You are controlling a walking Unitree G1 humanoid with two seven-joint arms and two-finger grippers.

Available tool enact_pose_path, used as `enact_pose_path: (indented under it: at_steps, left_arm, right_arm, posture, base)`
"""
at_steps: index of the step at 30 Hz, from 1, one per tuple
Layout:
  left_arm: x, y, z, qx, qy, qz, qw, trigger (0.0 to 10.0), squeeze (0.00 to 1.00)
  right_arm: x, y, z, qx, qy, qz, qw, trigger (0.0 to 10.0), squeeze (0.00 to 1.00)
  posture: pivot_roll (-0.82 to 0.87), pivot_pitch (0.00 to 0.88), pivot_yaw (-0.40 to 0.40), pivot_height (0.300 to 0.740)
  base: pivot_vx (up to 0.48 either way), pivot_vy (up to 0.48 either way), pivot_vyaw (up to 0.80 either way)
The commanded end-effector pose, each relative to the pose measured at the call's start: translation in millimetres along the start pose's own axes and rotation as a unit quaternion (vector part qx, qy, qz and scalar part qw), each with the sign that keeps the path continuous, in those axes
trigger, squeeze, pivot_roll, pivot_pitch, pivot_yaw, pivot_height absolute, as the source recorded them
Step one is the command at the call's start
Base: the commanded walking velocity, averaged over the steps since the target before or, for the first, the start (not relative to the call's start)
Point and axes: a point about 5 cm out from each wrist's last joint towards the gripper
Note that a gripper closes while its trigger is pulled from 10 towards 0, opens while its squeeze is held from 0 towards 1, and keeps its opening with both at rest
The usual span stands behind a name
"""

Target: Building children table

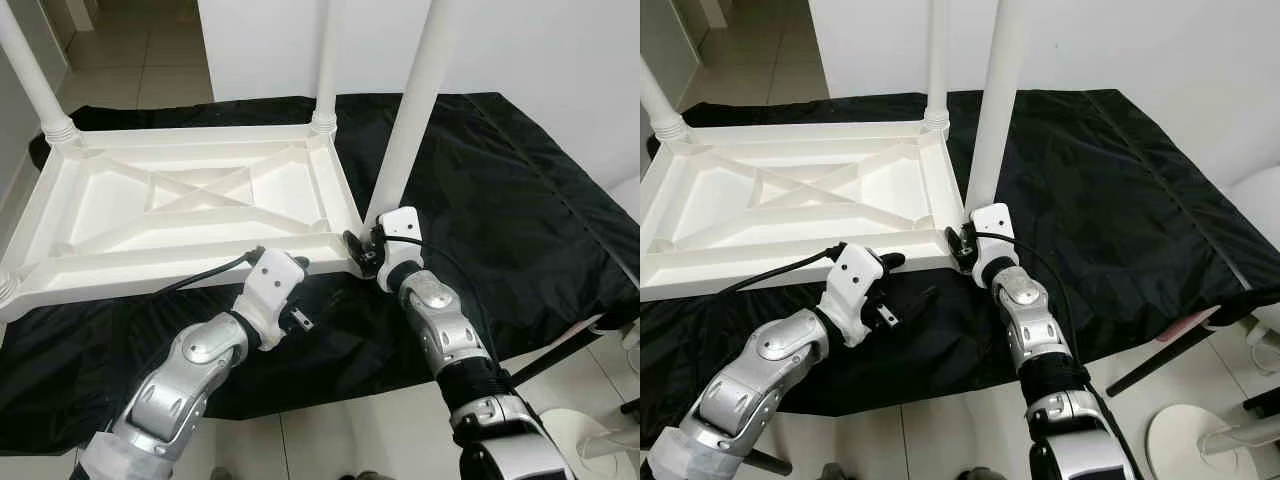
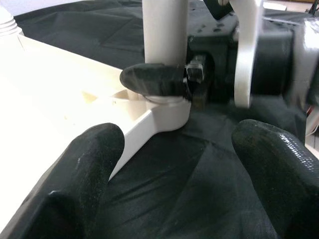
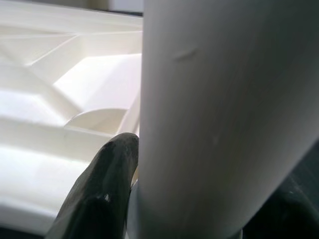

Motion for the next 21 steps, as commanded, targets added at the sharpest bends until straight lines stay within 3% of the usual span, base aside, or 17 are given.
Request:
enact_pose_path:
  at_steps: [1, 3, 8, 10, 11, 18, 19, 21]
  left_arm:
    - [-2.1, -0.7, -5.1, -0.031, -0.004, 0.009, 0.999, 10.0, 0.0]
    - [-2.3, -0.4, -6.3, -0.036, -0.005, 0.01, 0.999, 10.0, 0.0]
    - [-0.4, 0.2, -4.5, -0.038, -0.003, 0.006, 0.999, 10.0, 0.0]
    - [0.9, 1.1, -3.7, -0.038, -0.008, 0.003, 0.999, 10.0, 0.0]
    - [0.7, 1.1, -4.6, -0.04, -0.01, 0.003, 0.999, 10.0, 0.0]
    - [0.2, 0.2, -5.5, -0.041, -0.011, 0.001, 0.999, 10.0, 0.0]
    - [0.7, 0.2, -4.7, -0.039, -0.01, 0.0, 0.999, 10.0, 0.0]
    - [0.9, 0.2, -4.3, -0.038, -0.01, -0.001, 0.999, 10.0, 0.0]
  right_arm:
    - [-5.2, -3.5, 3.5, -0.021, 0.007, 0.018, 1.0, 10.0, 0.0]
    - [-1.9, -10.2, 20.8, -0.034, 0.024, 0.014, 0.999, 10.0, 0.0]
    - [2.4, -11.7, 16.2, -0.045, 0.026, 0.005, 0.999, 10.0, 0.0]
    - [5.0, -10.8, 11.8, -0.043, 0.035, -0.006, 0.998, 10.0, 0.05]
    - [6.5, -10.6, 7.0, -0.036, 0.039, -0.012, 0.999, 10.0, 1.0]
    - [9.6, -8.7, -10.8, 0.036, 0.052, -0.025, 0.998, 10.0, 1.0]
    - [7.7, -9.1, -14.9, 0.052, 0.039, -0.023, 0.998, 10.0, 0.0]
    - [6.1, -9.5, -17.4, 0.06, 0.031, -0.02, 0.998, 10.0, 0.0]
  posture:
    - [-0.01, 0.055, -0.042, 0.74]
    - [-0.01, 0.052, -0.038, 0.74]
    - [-0.01, 0.046, -0.038, 0.74]
    - [-0.01, 0.044, -0.038, 0.74]
    - [-0.01, 0.041, -0.038, 0.74]
    - [-0.01, 0.041, -0.037, 0.74]
    - [-0.01, 0.041, -0.038, 0.74]
    - [-0.01, 0.041, -0.038, 0.74]
  base:
    - [0.0, 0.0, 0.0]
    - [0.0, 0.0, 0.0]
    - [0.0, 0.0, 0.0]
    - [0.0, 0.0, 0.0]
    - [0.0, 0.0, 0.0]
    - [0.0, 0.0, 0.0]
    - [0.0, 0.0, 0.0]
    - [0.0, 0.0, 0.0]
Point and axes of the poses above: a point about 5 cm out from each wrist's last joint towards the gripper, its own y axis pointing out of the wrist towards the gripper, its own x axis along the axis of the wrist's last joint, z = x × y, and after that the axes turned 10 degrees about -y, right-handed
